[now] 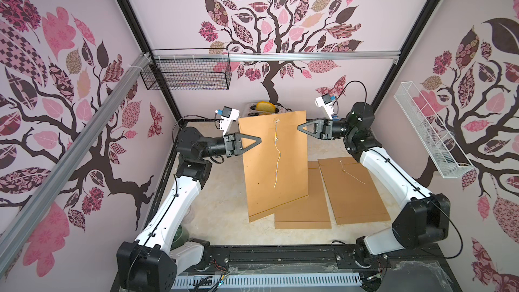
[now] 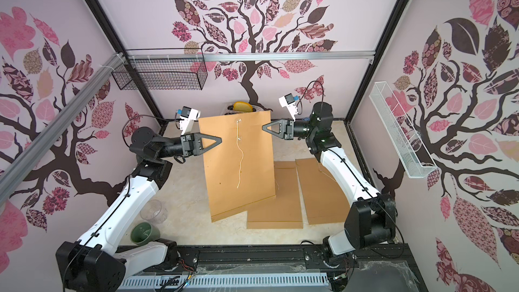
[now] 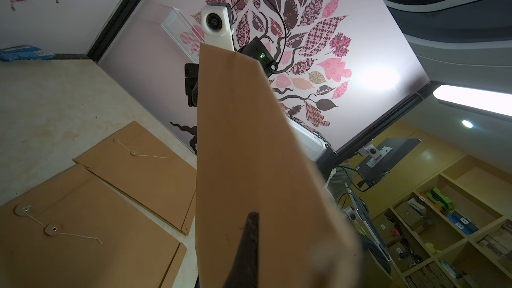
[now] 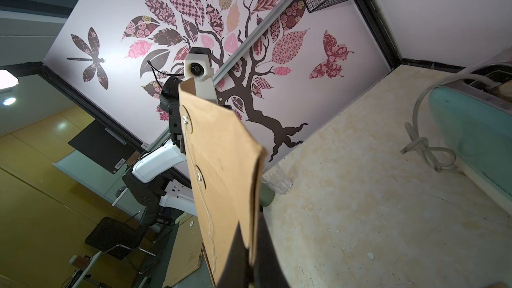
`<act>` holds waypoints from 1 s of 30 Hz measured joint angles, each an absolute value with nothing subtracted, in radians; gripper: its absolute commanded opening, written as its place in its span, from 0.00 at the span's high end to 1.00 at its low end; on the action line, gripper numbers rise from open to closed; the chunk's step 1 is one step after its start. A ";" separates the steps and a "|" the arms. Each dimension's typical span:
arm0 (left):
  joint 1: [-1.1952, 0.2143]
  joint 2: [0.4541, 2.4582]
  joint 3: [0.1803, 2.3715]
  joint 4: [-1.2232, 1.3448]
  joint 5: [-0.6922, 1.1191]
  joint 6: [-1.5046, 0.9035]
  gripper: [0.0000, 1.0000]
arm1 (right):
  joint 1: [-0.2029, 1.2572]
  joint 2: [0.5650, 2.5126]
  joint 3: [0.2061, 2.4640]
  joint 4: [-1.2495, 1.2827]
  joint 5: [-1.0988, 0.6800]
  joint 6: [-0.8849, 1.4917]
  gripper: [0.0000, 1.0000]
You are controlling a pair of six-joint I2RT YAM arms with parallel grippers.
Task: Close the mouth of the file bag
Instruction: Close the file bag.
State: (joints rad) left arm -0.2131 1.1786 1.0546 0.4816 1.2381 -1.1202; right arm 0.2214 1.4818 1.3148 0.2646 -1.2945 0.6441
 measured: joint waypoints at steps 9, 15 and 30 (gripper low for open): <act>-0.212 1.216 1.099 0.390 1.181 -1.106 1.00 | 0.159 1.401 1.313 -0.036 -1.053 0.481 0.58; -0.212 1.226 1.105 0.362 1.140 -1.097 1.00 | 0.141 1.159 1.240 -0.215 -0.803 0.332 0.54; -0.226 1.251 1.101 0.401 1.115 -1.038 1.00 | 0.463 1.310 1.384 -0.160 -0.709 0.287 0.53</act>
State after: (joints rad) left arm -0.2256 1.2507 1.1011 0.4011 1.1149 -1.0382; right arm 0.4633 1.3102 1.3838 -0.1596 -0.7086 0.2871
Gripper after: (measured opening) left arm 0.040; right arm 0.471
